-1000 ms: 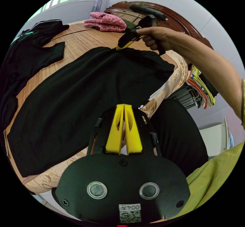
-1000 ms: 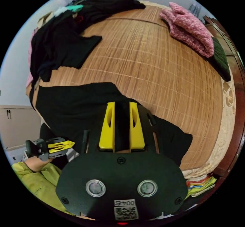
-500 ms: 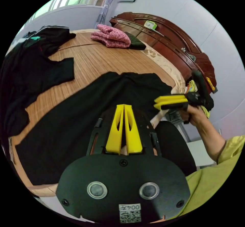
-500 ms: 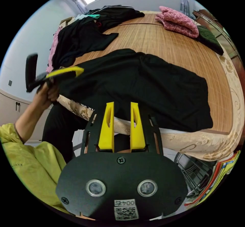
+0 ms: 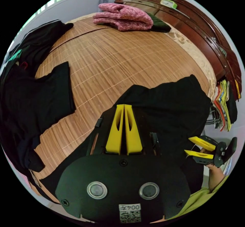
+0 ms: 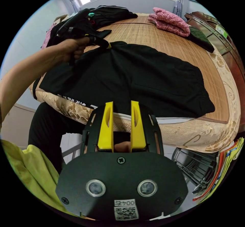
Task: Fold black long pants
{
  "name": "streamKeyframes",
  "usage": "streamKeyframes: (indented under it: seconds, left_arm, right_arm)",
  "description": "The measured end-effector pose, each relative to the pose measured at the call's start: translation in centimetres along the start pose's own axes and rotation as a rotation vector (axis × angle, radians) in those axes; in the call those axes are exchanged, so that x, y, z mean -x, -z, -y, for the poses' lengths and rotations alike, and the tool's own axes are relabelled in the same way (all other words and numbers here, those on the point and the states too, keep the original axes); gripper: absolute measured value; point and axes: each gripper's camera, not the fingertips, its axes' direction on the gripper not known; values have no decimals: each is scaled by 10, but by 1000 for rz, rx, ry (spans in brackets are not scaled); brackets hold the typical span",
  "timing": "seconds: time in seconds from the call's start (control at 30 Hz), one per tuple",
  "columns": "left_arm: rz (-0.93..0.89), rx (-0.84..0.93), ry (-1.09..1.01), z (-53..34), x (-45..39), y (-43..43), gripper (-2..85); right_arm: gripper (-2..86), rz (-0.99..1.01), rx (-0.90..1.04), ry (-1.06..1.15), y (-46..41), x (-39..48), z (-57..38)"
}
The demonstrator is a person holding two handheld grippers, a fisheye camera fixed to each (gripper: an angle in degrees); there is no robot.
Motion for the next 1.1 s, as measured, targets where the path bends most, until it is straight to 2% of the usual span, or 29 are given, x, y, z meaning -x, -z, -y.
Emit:
streamKeyframes:
  seconds: [0.1, 0.2, 0.3, 0.43, 0.57, 0.67, 0.8, 0.93, 1.1]
  left_arm:
    - [-41, -81, 21, -2, 11, 13, 1]
    - [-118, -151, -79, 0, -7, 19, 1]
    - [-184, -65, -243, 11, -43, -10, 1]
    - [-65, 137, -333, 18, -72, -80, 2]
    - [-107, 88, -260, -1, -56, -88, 2]
    - [-79, -19, -263, -45, -36, -68, 1]
    - [-44, -99, -186, -152, 31, -45, 1]
    - [174, -66, -7, -281, 121, -45, 1]
    - [212, 60, 153, -388, 201, -100, 2]
  right_arm:
    - [111, 13, -6, -5, 0, -2, -10]
    - [110, 22, -13, -15, 0, -5, -19]
    - [107, 21, -15, -17, 1, -7, -28]
    - [103, 16, -16, -14, 1, -9, -40]
    - [103, 8, -17, -6, 1, -10, -51]
    - [103, 7, -21, 0, 2, -12, -58]
    - [103, 10, -25, -4, 2, -16, -67]
    - [101, -1, -24, -13, 3, -19, -75]
    - [94, -66, -8, 36, 4, -17, -81]
